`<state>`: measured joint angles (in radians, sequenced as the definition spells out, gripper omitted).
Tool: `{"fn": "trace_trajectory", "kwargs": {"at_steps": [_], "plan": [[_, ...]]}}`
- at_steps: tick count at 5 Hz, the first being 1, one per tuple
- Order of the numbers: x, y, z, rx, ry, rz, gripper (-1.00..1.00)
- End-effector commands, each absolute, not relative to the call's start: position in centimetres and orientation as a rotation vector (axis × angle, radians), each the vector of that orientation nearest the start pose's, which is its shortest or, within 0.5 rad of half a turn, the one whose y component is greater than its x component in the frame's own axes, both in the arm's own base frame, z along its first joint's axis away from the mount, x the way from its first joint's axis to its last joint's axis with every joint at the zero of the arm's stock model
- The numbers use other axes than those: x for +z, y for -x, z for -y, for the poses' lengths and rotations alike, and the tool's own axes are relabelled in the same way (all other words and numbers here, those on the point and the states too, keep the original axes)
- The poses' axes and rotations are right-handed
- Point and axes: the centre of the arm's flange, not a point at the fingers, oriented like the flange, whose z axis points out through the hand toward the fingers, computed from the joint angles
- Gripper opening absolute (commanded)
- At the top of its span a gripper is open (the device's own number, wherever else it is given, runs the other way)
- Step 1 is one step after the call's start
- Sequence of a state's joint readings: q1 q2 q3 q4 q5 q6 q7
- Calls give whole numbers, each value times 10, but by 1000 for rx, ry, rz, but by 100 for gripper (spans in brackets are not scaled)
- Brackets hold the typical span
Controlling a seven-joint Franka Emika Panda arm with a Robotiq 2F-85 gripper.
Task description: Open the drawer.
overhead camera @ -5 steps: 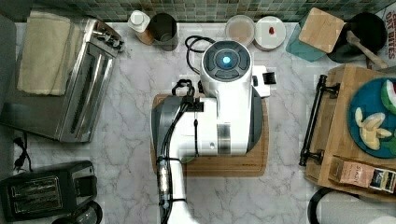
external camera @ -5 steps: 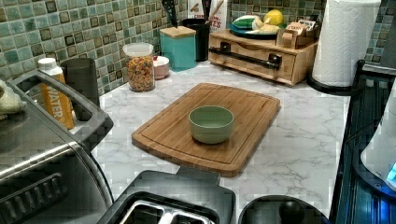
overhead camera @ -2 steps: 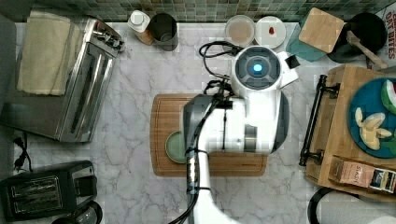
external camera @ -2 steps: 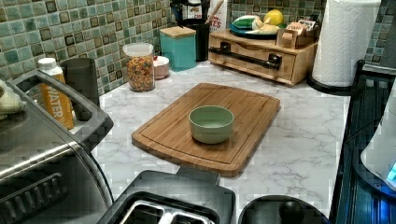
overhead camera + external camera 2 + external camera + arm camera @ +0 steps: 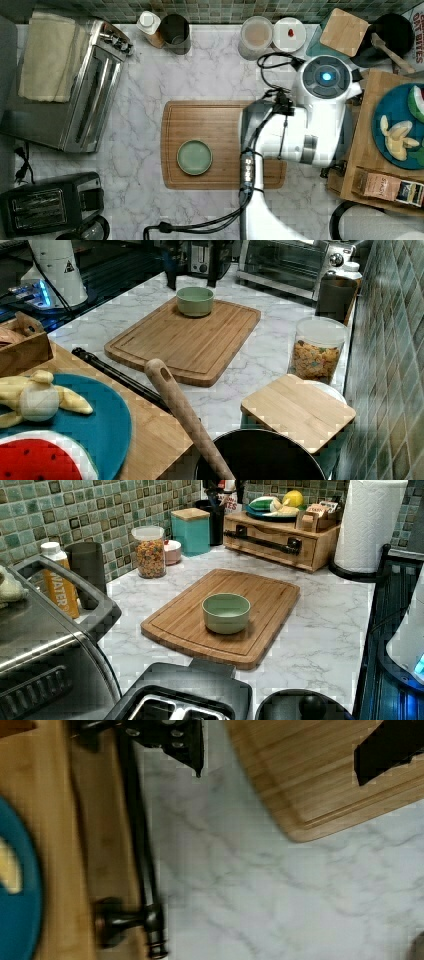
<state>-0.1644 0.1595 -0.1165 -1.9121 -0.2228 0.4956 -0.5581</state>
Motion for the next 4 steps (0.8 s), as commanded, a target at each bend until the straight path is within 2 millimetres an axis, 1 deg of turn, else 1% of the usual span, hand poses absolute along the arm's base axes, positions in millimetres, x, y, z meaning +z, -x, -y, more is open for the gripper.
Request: {"fn": "trace_trajectory", "kwargs": {"at_steps": [1, 2, 3, 4], "plan": [[386, -565, 230, 20, 3312, -658, 100], [382, -574, 235, 57, 3375, -624, 100], [367, -574, 243, 37, 3389, -574, 100], [354, -568, 249, 51, 3439, -537, 100]]}}
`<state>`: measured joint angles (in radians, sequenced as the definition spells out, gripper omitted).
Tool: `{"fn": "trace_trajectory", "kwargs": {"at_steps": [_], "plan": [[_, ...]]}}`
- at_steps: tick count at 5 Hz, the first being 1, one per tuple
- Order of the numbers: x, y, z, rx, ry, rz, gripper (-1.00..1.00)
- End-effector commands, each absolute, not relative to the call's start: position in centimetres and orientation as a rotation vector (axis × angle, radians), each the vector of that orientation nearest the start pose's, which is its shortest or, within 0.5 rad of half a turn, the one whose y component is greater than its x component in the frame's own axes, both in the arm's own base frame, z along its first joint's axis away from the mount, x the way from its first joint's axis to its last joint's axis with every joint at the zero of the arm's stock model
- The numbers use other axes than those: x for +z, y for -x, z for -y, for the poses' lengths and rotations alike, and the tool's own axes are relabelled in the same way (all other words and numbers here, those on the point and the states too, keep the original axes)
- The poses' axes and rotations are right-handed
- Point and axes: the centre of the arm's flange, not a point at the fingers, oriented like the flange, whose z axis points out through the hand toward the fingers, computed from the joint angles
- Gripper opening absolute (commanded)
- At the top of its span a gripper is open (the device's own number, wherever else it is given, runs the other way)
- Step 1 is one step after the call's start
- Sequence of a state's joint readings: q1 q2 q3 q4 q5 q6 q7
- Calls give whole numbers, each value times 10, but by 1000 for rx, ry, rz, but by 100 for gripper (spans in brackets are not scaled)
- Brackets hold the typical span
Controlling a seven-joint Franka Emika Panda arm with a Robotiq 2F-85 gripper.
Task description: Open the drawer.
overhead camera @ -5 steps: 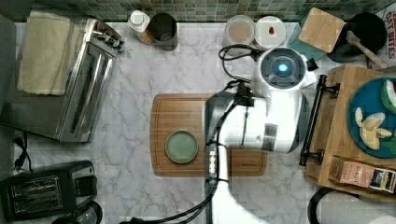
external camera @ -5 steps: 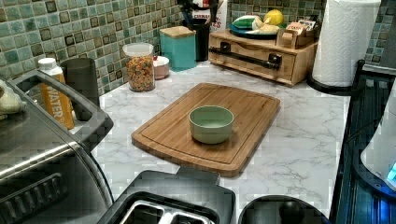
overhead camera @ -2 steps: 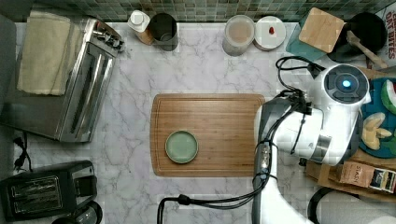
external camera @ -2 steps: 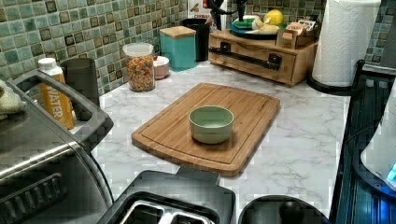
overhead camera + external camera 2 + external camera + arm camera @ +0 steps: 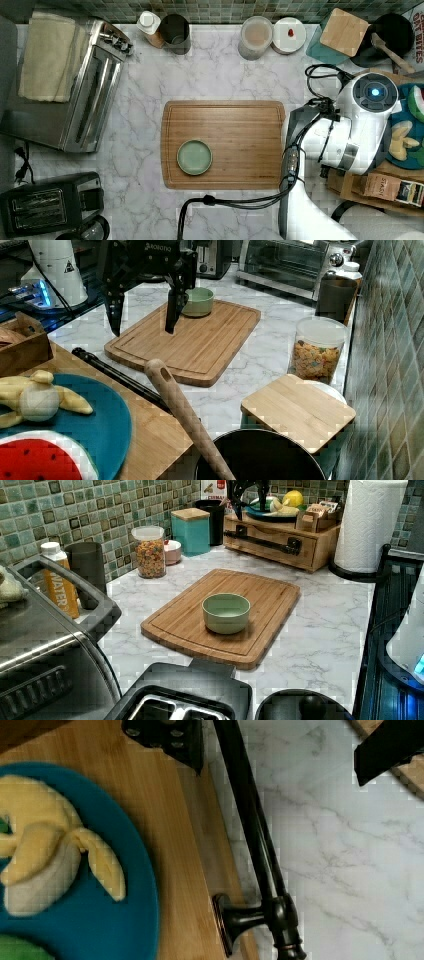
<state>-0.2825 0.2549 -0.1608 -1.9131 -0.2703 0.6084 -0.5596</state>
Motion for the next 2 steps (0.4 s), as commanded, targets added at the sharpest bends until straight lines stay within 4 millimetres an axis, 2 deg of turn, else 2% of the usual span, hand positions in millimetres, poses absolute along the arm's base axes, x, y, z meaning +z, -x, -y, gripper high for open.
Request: {"fn": "trace_trajectory", "kwargs": {"at_steps": [1, 2], "plan": [[336, -562, 261, 58, 3443, -434, 100], [323, -558, 267, 96, 3432, -439, 100]]}}
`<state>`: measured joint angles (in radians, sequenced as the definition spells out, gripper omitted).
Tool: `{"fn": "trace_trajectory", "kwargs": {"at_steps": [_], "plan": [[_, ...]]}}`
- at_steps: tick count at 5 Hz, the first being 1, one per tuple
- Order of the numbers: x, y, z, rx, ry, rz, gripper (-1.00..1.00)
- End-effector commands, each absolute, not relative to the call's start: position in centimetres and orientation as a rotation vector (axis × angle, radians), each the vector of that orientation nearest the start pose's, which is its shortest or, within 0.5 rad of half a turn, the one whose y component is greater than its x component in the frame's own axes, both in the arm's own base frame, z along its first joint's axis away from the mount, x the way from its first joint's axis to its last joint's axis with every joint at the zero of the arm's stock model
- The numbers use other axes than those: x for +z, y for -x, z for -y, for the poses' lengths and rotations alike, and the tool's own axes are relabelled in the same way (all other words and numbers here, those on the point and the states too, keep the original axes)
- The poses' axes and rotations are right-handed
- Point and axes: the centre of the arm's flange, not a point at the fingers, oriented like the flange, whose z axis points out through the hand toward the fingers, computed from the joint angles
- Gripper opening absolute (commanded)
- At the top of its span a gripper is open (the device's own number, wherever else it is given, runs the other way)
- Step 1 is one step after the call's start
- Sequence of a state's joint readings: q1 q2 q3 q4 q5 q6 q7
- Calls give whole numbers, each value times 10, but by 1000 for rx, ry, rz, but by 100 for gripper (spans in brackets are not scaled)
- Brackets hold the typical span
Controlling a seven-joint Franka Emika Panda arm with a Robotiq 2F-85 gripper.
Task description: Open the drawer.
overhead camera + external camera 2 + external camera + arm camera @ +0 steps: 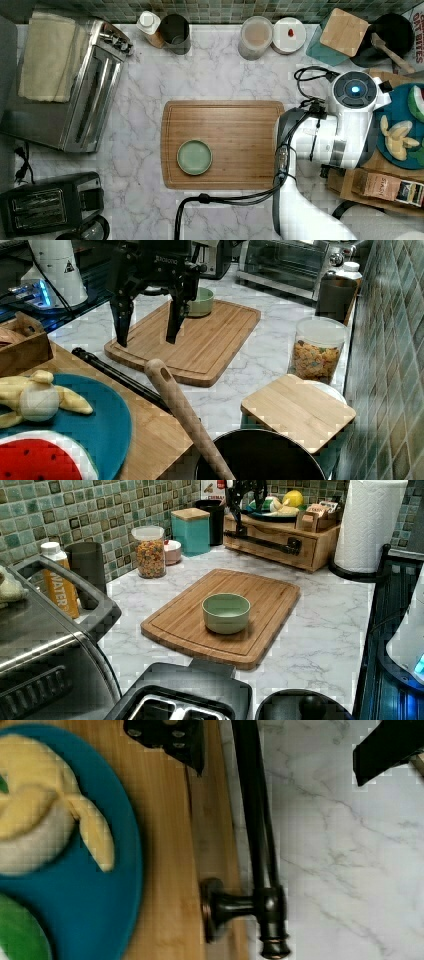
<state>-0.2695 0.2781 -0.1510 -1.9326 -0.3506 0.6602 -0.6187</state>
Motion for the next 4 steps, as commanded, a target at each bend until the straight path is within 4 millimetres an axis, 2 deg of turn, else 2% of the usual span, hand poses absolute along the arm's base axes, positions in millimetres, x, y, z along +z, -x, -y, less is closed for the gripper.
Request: {"fn": "trace_trajectory", "kwargs": {"at_steps": [1, 3, 4], "plan": [[310, -548, 278, 96, 3412, -467, 100], [287, -522, 295, 151, 3418, -553, 100], [278, -518, 309, 136, 3419, -564, 100]]}}
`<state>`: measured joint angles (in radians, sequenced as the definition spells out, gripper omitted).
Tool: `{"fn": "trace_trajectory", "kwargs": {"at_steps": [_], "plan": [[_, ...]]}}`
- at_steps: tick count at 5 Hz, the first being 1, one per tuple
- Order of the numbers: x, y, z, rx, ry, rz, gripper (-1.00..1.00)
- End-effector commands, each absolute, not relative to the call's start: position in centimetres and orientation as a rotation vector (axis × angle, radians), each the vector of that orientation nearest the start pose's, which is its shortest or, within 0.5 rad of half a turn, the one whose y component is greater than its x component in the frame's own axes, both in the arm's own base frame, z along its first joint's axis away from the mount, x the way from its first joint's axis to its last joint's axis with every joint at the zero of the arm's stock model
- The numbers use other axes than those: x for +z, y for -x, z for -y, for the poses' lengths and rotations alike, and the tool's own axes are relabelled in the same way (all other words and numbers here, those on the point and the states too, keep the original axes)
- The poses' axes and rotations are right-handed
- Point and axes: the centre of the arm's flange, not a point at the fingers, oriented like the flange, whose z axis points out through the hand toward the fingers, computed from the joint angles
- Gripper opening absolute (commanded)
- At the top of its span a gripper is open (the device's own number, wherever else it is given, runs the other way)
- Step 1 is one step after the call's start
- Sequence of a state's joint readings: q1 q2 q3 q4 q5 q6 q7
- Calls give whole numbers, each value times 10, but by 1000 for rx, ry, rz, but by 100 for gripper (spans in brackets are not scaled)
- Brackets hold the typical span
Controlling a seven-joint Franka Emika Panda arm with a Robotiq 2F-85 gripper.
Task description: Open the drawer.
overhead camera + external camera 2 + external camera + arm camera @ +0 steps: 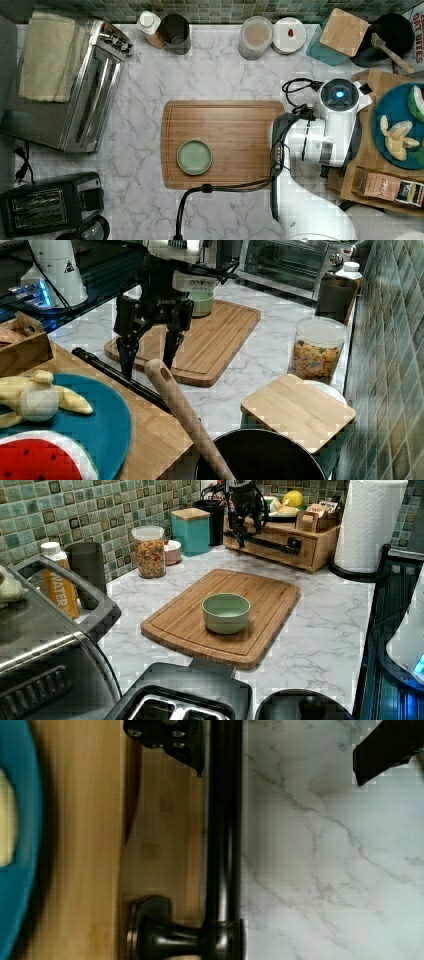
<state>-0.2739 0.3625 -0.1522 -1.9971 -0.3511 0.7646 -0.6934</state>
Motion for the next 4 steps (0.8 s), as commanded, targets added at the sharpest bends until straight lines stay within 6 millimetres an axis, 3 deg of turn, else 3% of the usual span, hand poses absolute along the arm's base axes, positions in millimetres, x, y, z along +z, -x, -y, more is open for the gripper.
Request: {"fn": "trace_trajectory", "kwargs": {"at_steps": [1, 3, 4], "plan": [[259, -519, 314, 103, 3421, -533, 100], [232, -524, 316, 86, 3380, -498, 100], [224, -527, 303, 104, 3347, -531, 100]]}}
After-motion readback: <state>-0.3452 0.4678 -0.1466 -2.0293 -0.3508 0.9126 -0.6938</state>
